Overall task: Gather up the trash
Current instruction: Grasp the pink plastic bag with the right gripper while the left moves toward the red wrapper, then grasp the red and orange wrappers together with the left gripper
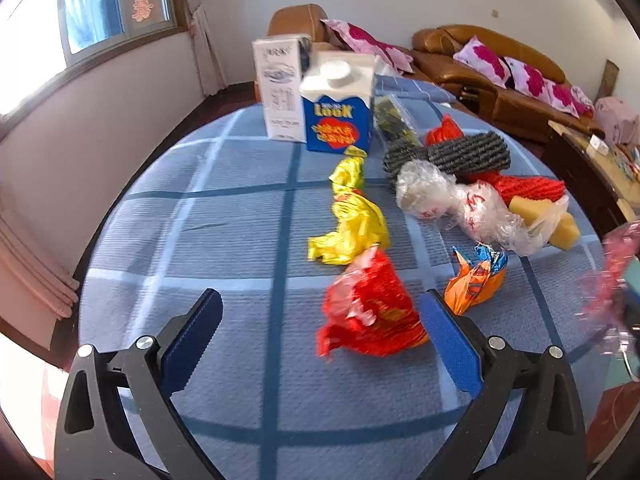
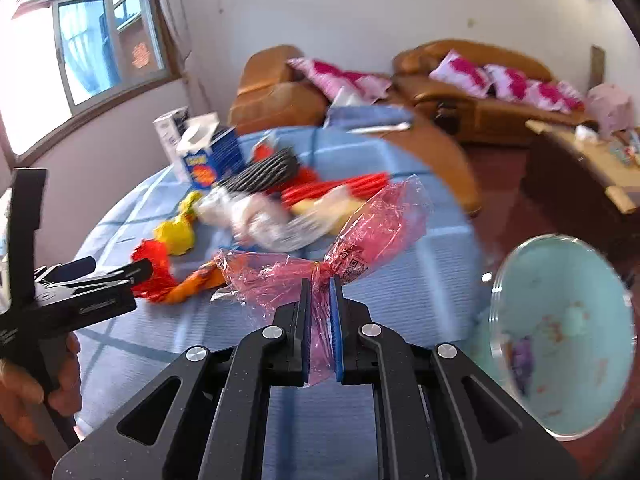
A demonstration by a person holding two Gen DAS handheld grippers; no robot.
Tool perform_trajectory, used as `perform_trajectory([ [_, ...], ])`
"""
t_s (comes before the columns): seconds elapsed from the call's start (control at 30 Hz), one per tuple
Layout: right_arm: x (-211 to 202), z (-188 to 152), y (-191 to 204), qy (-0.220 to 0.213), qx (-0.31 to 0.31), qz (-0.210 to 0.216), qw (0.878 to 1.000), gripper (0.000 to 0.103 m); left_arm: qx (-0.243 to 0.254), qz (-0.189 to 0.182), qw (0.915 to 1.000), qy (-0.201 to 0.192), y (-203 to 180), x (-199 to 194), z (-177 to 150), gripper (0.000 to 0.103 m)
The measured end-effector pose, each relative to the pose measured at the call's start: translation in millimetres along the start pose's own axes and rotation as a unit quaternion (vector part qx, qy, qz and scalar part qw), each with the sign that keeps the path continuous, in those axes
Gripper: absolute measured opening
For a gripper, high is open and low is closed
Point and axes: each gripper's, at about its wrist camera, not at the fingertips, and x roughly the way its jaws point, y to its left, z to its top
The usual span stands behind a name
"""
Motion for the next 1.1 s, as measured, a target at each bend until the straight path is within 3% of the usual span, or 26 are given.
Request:
perform_trajectory([
  [0.07,-3,-1,-6,-0.004,0.002,-0.006,1.0,0.009,-0.001,0.002,0.9999,0.011,-4,9,-1,0.095],
  [0.27,-4,-8,-12,0.002,0.004,-0.008,1.0,0.009,-0.017,-0.023,0.999,0.035,-7,21,-2,0.072],
  [0.4,-9,-8,-11,-0.003,0.003,-0.004,1.0,0.009,-0.011,-0.033,0.999,0.028,-10,19,-3,0.045],
  [0.5,-12,-7,-11,-0.006,0.004,-0.004,1.0,0.009,-0.004,-0.034,0.9992,0.023,-12,15,-5,0.036],
  [0.87,-28,-10,-15,-0.021,0.01,-0.008,1.0,0.009,-0.01,-0.051,0.9986,0.01,4,-24,-21,0.029],
  [1.1,-35,-10,-14,-0.03,0.01,-0.008,0.999,0.009,-0.017,-0.037,0.9991,-0.013,15,-50,-25,0.029],
])
